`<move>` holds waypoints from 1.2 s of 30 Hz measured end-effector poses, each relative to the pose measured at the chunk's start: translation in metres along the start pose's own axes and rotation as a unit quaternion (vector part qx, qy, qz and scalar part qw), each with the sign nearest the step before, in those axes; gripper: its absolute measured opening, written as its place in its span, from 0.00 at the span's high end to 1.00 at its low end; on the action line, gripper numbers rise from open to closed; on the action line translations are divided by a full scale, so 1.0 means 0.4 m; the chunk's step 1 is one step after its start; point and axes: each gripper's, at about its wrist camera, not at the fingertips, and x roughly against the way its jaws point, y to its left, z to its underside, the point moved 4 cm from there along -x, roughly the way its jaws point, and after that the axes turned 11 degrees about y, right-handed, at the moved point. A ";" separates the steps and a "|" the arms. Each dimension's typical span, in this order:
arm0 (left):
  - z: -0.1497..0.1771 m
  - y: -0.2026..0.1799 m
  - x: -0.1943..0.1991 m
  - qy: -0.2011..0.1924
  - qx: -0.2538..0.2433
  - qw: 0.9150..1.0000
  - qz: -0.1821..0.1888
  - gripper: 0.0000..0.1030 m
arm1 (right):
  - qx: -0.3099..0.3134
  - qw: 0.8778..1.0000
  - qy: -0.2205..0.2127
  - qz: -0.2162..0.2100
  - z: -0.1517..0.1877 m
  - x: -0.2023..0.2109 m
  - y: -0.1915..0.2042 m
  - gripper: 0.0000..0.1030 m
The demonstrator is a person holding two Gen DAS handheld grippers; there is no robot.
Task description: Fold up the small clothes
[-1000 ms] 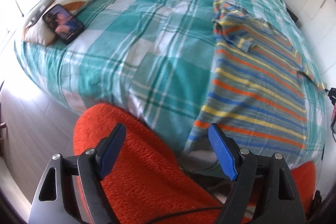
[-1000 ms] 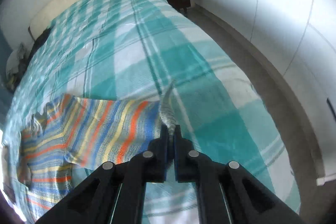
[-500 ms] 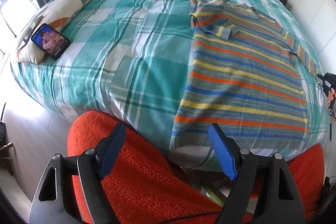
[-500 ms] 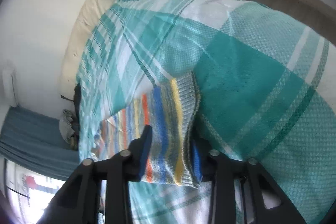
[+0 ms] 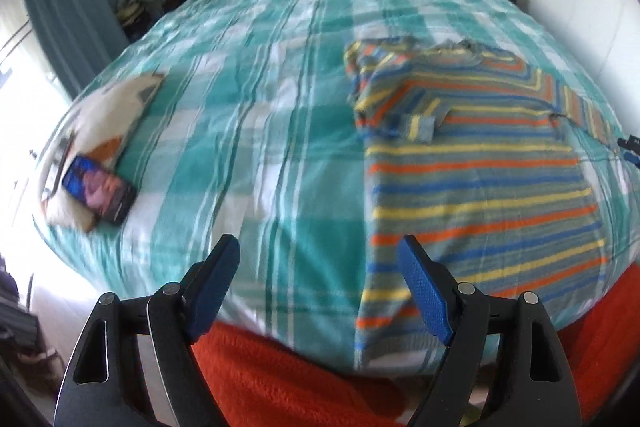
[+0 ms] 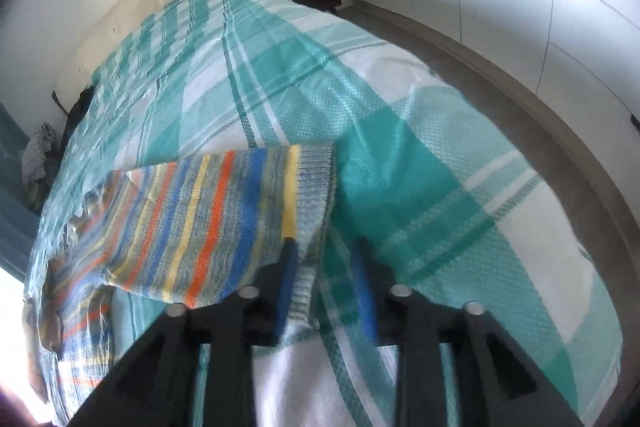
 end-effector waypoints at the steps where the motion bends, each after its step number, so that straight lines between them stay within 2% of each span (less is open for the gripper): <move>1: -0.038 -0.029 -0.003 -0.017 -0.031 0.999 0.013 0.09 | 0.006 1.000 -0.013 0.019 0.015 0.036 -0.002 0.30; 2: -0.077 -0.062 -0.016 -0.032 -0.067 0.997 0.028 0.07 | 0.018 0.999 -0.029 0.037 0.038 0.077 -0.001 0.26; 4: -0.147 -0.137 -0.080 -0.038 -0.144 0.988 0.047 0.07 | 0.047 0.998 -0.042 0.024 0.089 0.142 0.002 0.26; 7: -0.229 -0.216 -0.244 0.007 -0.205 0.978 0.027 0.08 | 0.063 0.997 -0.038 -0.017 0.181 0.216 0.010 0.26; 9: -0.264 -0.251 -0.365 0.052 -0.230 0.972 0.007 0.15 | 0.066 0.996 -0.035 -0.046 0.246 0.256 0.026 0.26; 10: -0.272 -0.256 -0.412 0.067 -0.226 0.972 -0.002 0.23 | 0.069 0.995 -0.036 -0.057 0.286 0.279 0.031 0.26; 11: -0.285 -0.250 -0.456 0.083 -0.207 0.975 0.005 0.28 | 0.072 0.994 -0.037 -0.066 0.320 0.296 0.036 0.26; 12: -0.300 -0.236 -0.480 0.092 -0.173 0.980 0.037 0.33 | 0.076 0.994 -0.038 -0.073 0.347 0.302 0.051 0.26; 13: -0.316 -0.216 -0.487 0.095 -0.131 0.984 0.072 0.52 | 0.080 0.993 -0.040 -0.077 0.381 0.315 0.056 0.26; 14: -0.332 -0.186 -0.488 0.099 -0.085 0.987 0.089 0.89 | 0.085 0.993 -0.041 -0.076 0.413 0.326 0.061 0.26; 15: -0.346 -0.150 -0.482 0.104 -0.042 0.989 0.101 0.93 | 0.091 0.992 -0.040 -0.076 0.432 0.328 0.069 0.26; 17: -0.371 -0.041 -0.432 0.069 0.038 0.988 0.131 0.94 | 0.106 0.991 -0.038 -0.072 0.474 0.334 0.081 0.26; 19: -0.375 0.107 -0.387 0.039 0.116 0.984 0.128 0.94 | 0.115 0.990 -0.035 -0.068 0.498 0.330 0.084 0.26; 20: -0.367 0.199 -0.373 0.030 0.163 0.979 0.116 0.94 | 0.116 0.990 -0.034 -0.068 0.502 0.327 0.086 0.26; 22: -0.338 0.371 -0.373 0.028 0.240 0.968 0.067 0.94 | 0.116 0.990 -0.033 -0.066 0.502 0.318 0.087 0.26; 24: -0.291 0.508 -0.399 0.052 0.291 0.955 0.030 0.97 | 0.115 0.990 -0.027 -0.072 0.500 0.304 0.093 0.26; 25: -0.273 0.540 -0.413 0.064 0.299 0.952 0.024 0.98 | 0.114 0.991 -0.022 -0.073 0.497 0.293 0.096 0.26; 27: -0.242 0.569 -0.435 0.081 0.296 0.952 0.006 0.98 | 0.117 0.990 -0.008 -0.075 0.496 0.269 0.107 0.26; 28: -0.233 0.571 -0.450 0.088 0.293 0.952 0.006 0.99 | 0.120 0.990 -0.004 -0.075 0.497 0.262 0.110 0.26; 30: -0.211 0.569 -0.490 0.108 0.304 0.947 0.019 0.99 | 0.127 0.989 0.000 -0.074 0.504 0.257 0.119 0.26; 34: -0.187 0.545 -0.521 0.116 0.322 0.939 0.015 1.00 | 0.129 0.989 -0.003 -0.065 0.510 0.264 0.113 0.26; 36: -0.182 0.547 -0.531 0.118 0.318 0.941 0.006 1.00 | 0.122 0.991 -0.004 -0.062 0.510 0.265 0.103 0.26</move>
